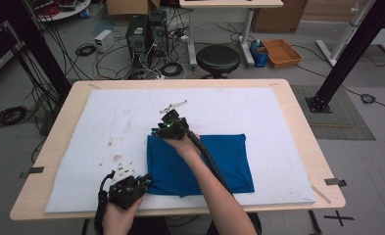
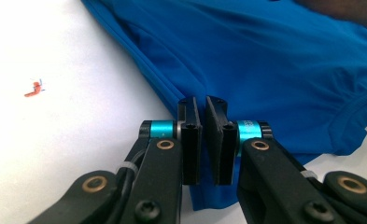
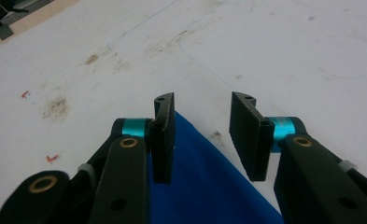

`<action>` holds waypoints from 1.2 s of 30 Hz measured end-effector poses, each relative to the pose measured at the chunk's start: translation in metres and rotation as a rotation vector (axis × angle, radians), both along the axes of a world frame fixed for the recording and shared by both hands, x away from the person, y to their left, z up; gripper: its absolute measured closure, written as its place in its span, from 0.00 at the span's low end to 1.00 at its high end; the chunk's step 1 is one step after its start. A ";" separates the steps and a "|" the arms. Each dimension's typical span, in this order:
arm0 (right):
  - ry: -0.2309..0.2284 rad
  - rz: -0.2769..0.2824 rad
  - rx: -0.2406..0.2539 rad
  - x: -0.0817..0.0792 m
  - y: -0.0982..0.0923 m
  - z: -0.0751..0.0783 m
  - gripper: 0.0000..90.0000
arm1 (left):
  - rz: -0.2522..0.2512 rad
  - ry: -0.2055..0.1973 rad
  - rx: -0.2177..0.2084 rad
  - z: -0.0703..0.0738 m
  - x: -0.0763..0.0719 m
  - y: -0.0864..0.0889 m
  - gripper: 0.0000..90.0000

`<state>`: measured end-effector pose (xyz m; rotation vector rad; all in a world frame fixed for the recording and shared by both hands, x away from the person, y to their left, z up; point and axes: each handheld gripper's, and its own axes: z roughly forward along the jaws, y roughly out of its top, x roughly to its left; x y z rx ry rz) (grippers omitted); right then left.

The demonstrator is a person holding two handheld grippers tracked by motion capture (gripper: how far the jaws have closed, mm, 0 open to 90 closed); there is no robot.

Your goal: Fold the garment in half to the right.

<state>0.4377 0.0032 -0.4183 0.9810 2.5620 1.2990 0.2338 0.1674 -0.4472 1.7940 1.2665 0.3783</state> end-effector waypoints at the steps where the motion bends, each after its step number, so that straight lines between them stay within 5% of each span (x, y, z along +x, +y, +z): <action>1: 0.001 0.002 -0.005 0.000 0.005 -0.001 0.70 | -0.001 0.000 -0.003 0.000 0.000 0.000 0.94; 11: 0.033 0.013 -0.060 0.009 0.032 -0.017 0.73 | -0.005 0.007 -0.010 -0.001 0.002 0.001 0.94; 15: 0.022 0.026 -0.126 0.009 0.042 -0.022 0.76 | -0.009 0.007 -0.008 -0.001 0.002 0.001 0.94; 24: -0.006 0.043 -0.166 0.009 0.043 -0.023 0.96 | -0.011 0.008 -0.009 -0.001 0.002 0.001 0.94; 36: -0.020 0.039 -0.065 0.008 0.024 0.002 0.96 | -0.044 -0.055 -0.029 0.011 -0.002 -0.001 0.95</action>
